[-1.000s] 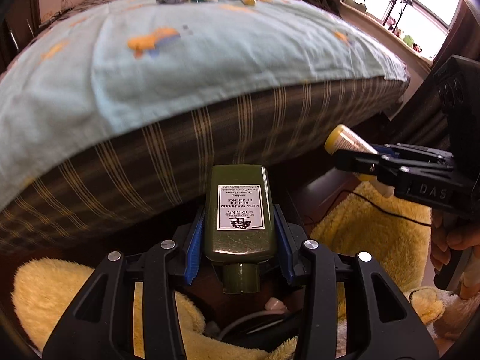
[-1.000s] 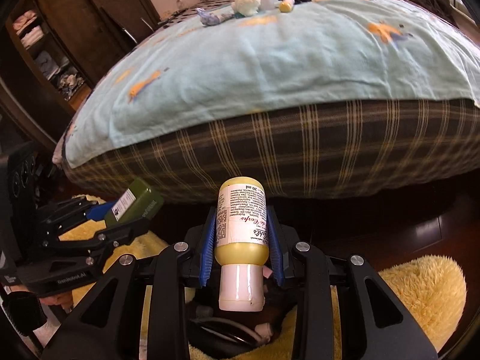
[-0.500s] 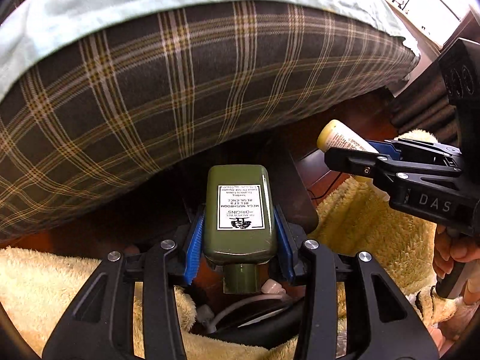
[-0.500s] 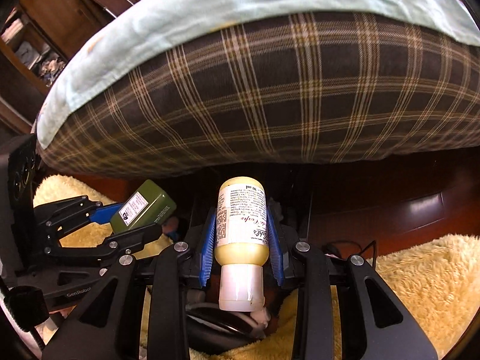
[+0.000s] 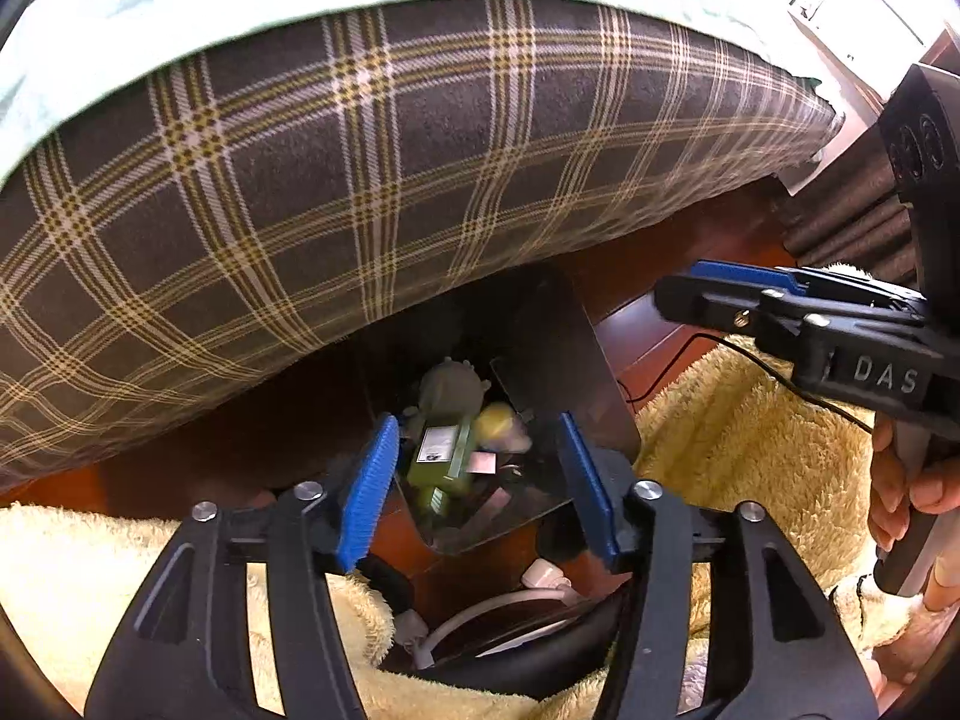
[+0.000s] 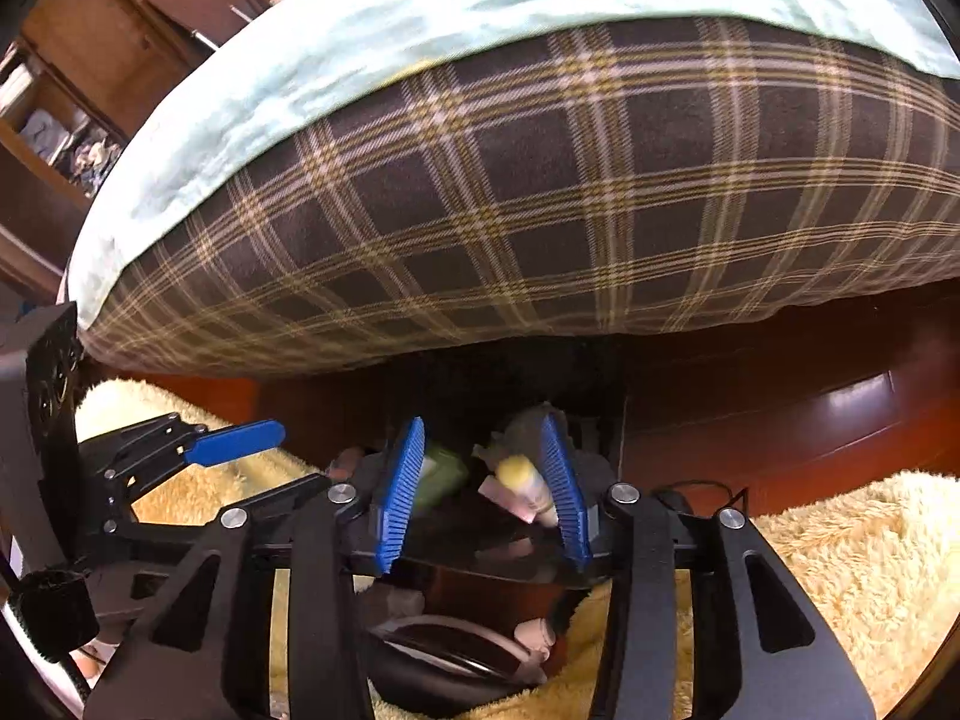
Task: Collect trash
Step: 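Open both tools to drop the bottles into the bin, then raise both open tools back over the bed, then grasp the blue sock with the left tool while the right grasps the lotion tube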
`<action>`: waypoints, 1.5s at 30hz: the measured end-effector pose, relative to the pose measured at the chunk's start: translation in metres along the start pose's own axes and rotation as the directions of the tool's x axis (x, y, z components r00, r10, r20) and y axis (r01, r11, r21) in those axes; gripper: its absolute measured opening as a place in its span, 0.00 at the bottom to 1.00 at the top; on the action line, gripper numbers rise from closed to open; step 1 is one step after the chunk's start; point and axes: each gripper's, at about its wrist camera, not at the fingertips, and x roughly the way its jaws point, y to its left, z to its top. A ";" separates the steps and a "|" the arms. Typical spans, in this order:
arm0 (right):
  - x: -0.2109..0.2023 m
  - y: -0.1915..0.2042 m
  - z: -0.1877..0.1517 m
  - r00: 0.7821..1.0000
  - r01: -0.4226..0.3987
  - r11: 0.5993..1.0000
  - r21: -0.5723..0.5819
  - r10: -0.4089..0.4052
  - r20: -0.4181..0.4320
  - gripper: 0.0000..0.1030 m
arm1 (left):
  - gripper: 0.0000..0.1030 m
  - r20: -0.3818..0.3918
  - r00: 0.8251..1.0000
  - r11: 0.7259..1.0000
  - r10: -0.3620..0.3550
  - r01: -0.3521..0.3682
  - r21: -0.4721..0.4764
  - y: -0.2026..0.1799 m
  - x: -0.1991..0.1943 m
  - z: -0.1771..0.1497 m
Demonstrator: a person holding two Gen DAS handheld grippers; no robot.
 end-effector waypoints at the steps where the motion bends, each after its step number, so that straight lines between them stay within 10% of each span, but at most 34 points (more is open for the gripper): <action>1: -0.004 -0.002 0.001 1.000 0.001 1.000 0.004 -0.001 0.007 0.42 | 0.54 0.002 1.000 1.000 0.008 -0.008 0.001 0.000 -0.002 0.001; 11: -0.054 -0.004 0.028 0.990 0.041 0.999 -0.020 -0.038 0.139 0.53 | 0.69 0.130 0.989 0.995 0.075 -0.082 0.048 -0.003 -0.065 0.018; 20: -0.110 0.006 0.093 0.911 0.181 0.981 -0.076 -0.137 0.389 0.54 | 0.70 0.307 0.942 0.990 0.139 -0.144 -0.007 0.019 -0.128 0.075; 30: -0.076 0.009 0.170 0.929 0.142 0.986 -0.089 -0.101 0.357 0.54 | 0.70 0.336 0.922 0.981 0.192 -0.190 -0.039 0.048 -0.125 0.148; 45: -0.016 0.003 0.257 0.948 0.096 0.994 -0.060 -0.073 0.309 0.54 | 0.70 0.290 0.940 0.984 0.178 -0.162 -0.080 0.094 -0.072 0.252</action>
